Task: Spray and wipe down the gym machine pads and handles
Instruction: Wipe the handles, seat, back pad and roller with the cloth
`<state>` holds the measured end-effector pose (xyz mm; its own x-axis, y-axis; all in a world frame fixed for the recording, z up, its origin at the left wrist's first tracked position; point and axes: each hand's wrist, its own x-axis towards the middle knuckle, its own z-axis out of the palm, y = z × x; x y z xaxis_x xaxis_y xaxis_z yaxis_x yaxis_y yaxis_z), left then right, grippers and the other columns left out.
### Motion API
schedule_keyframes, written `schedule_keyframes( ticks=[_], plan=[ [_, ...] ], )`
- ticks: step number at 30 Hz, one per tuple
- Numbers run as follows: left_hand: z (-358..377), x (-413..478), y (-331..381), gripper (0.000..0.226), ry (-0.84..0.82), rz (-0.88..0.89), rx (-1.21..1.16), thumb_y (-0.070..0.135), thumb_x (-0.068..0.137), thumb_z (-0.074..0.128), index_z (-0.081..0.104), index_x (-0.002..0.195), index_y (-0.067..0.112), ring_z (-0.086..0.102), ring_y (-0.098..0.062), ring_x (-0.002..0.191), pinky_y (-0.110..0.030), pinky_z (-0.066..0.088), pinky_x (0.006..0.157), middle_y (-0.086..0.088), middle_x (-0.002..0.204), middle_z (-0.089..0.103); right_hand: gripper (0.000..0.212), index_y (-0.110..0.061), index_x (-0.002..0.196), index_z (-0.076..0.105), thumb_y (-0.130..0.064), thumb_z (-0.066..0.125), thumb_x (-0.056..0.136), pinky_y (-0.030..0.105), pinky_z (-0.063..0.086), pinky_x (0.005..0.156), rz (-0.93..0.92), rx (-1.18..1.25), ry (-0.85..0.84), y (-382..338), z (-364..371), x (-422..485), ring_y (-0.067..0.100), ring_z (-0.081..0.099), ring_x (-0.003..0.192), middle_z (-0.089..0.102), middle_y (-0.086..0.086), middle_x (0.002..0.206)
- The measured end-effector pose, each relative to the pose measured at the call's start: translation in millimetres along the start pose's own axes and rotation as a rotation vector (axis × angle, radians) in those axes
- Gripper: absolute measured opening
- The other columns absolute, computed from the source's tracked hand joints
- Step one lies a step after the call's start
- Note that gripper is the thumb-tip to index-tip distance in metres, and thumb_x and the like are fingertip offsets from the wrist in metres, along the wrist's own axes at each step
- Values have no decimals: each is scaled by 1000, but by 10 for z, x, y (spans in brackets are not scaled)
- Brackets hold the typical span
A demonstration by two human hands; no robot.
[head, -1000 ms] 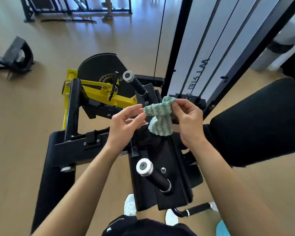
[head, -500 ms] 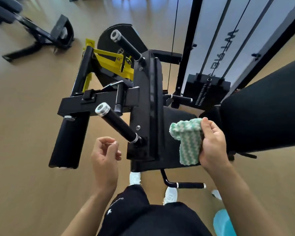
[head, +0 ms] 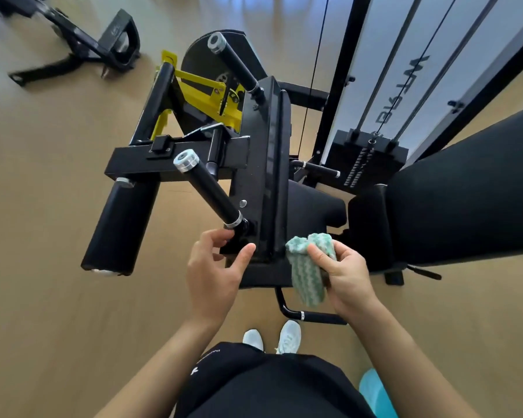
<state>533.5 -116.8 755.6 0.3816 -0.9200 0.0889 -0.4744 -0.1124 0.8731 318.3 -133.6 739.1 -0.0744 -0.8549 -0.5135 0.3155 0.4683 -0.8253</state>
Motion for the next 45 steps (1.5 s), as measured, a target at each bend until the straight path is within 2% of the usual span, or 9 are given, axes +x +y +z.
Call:
schedule_keyframes(
  ticks=[11,17,21,24,27,29,31,34,45],
  plan=[
    [25,88,-214,30,-15,156,60,53,82,76,75,87,23,64,-14,97,-38,56,75,13,99,72,41,-5,86,70,-44,65,99,57,59,80,-191,-347,401,-120,108,47,25,67,75,73,20,84],
    [-16,213,-271,36,-10,224,112,57,80,78,76,83,22,63,-12,89,-29,52,77,12,93,72,49,-24,118,74,-59,47,97,38,51,109,-152,-305,7,70,554,-61,8,67,120,76,-11,114],
    [19,166,-236,30,53,264,209,51,83,78,76,83,21,65,-14,85,-32,53,73,11,91,73,26,-14,99,76,-38,65,97,47,60,92,-199,-270,71,191,371,114,27,75,96,78,8,98],
    [122,104,-146,19,125,329,261,35,89,76,76,80,18,62,-18,76,-40,53,67,8,83,70,32,-19,110,63,-38,76,88,34,57,79,-195,-356,-18,142,359,338,14,67,83,69,6,98],
    [297,32,63,13,132,411,250,22,92,74,76,82,13,65,-18,78,-39,55,68,4,87,71,39,-34,124,53,-52,65,91,25,53,91,-93,-372,-217,178,477,544,13,64,109,61,8,120],
    [440,18,222,9,104,452,249,16,93,73,78,93,9,69,-20,93,-39,58,81,-2,102,74,42,-37,136,45,-54,58,100,38,51,105,-31,-333,-332,270,518,641,26,59,124,57,13,131],
    [585,96,333,19,66,471,347,13,94,71,77,110,7,65,-24,119,-41,53,103,-7,124,71,43,-27,145,39,-42,52,106,48,53,104,-14,-280,-356,319,573,683,30,62,123,62,11,132],
    [725,308,411,42,-10,477,626,12,96,65,66,137,9,48,-26,145,-42,42,116,-10,151,56,29,-17,132,42,-32,50,109,32,57,88,-62,-247,-324,240,666,793,9,69,98,68,-12,104],
    [834,370,350,42,39,498,828,0,93,63,68,134,6,60,-22,134,-40,48,108,-9,145,62,53,-9,134,41,-53,47,105,31,52,88,105,-238,-344,-430,834,1874,10,59,93,58,-2,103]
  ],
)
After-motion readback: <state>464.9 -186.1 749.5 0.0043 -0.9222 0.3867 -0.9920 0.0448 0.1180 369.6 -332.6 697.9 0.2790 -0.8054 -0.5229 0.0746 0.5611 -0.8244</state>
